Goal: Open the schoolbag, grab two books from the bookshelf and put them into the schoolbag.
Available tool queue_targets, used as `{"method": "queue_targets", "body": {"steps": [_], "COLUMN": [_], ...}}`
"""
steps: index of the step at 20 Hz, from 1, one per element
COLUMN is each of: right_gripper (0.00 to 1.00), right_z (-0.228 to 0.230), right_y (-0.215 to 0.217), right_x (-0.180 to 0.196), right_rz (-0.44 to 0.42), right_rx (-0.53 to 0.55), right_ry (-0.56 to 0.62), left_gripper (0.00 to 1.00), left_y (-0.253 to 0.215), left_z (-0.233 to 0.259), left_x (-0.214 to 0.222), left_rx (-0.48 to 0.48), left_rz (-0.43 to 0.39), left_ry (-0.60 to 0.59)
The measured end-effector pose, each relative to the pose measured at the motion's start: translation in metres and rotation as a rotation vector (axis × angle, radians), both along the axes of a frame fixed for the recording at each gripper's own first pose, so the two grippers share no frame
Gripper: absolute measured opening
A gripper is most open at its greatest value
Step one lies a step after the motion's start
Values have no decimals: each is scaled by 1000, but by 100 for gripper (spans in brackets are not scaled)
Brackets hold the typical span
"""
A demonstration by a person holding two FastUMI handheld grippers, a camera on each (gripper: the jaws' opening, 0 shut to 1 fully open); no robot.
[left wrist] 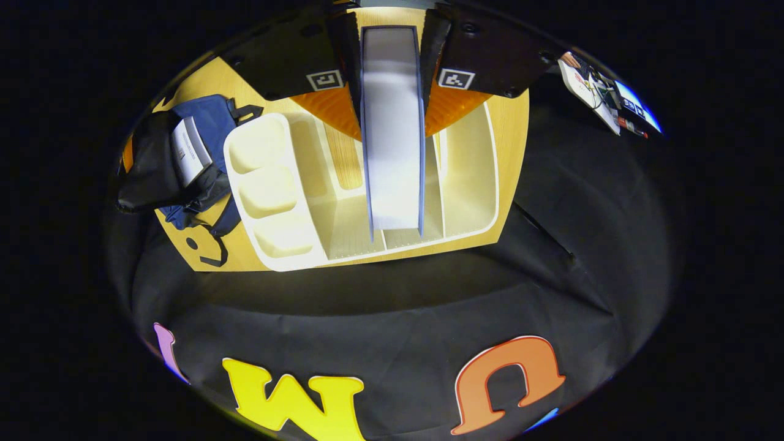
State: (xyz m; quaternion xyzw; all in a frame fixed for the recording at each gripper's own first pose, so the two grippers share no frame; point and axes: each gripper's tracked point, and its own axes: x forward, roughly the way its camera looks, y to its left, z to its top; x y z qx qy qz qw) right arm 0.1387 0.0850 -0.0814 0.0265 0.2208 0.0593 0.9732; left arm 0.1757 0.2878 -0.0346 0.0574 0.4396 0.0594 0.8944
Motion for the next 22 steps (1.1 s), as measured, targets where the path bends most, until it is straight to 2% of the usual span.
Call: {"method": "queue_targets", "body": {"steps": [2, 6, 10, 16, 22], "right_gripper": [6, 6, 6, 6, 6], "right_z": [0, -1, -1, -2, -5], "right_y": [-1, -1, 1, 3, 4], "right_x": [0, 0, -2, -3, -2], "right_rz": [-3, -14, -23, -37, -48], "right_rx": [2, 19, 19, 22, 22], "right_ry": [1, 6, 5, 4, 17], "left_gripper": [42, 41, 41, 41, 41], "left_y": [2, -5, 0, -11, -39], "left_z": [9, 3, -2, -9, -8], "left_x": [-14, -58, -97, -149, -175], "left_rx": [-12, -135, -182, -339, -529], "left_rz": [31, 76, 85, 111, 141], "left_ry": [-53, -76, -111, -154, -212]}}
